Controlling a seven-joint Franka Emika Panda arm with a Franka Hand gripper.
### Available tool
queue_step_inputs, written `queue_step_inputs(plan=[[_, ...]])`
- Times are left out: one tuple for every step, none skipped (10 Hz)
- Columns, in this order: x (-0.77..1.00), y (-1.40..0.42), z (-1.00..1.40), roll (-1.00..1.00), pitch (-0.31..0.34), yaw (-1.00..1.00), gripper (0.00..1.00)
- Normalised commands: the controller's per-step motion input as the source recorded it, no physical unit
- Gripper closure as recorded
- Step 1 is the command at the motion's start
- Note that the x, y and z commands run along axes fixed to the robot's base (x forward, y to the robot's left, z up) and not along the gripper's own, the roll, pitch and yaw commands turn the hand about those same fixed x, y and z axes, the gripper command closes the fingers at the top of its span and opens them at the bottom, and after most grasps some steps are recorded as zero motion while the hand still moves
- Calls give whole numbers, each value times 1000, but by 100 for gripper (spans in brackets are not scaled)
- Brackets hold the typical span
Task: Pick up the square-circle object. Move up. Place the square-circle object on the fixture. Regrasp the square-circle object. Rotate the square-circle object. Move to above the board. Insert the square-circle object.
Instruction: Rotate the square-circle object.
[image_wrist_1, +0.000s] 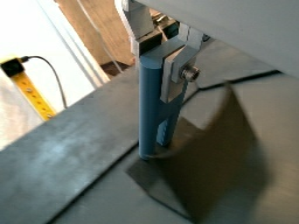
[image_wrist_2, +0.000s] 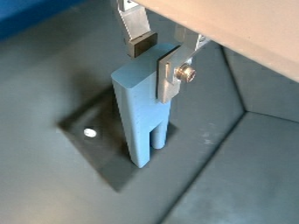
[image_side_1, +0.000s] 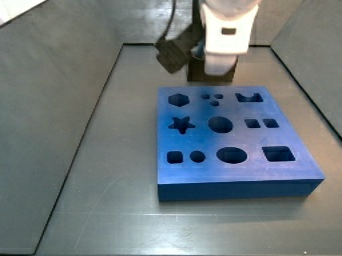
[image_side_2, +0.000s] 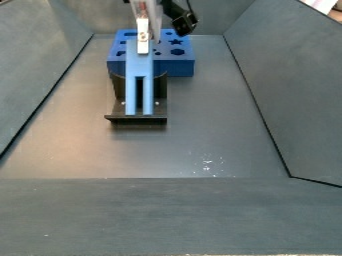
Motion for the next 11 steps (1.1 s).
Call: queue_step_inputs(plan=[[-1000,332,912,-90,-38,-19,100],[-1000,309,901,-116,-47,-33,100],[-1000,265,877,-157,-59,-58,100],[-1000,246,866,-165,-57,-69,100],[-1000,214,839,-164,-48,-81,100],[-1000,196,815,-161,-43,-83,100],[-1000,170,771,-162,-28,-86,100],[-1000,155,744,-162,-20,-89,100],[-1000,129,681,-164,-8,-86,100],[-984,110,611,-162,-4,-80,100],[-820,68,410,-167,2,-74,100]])
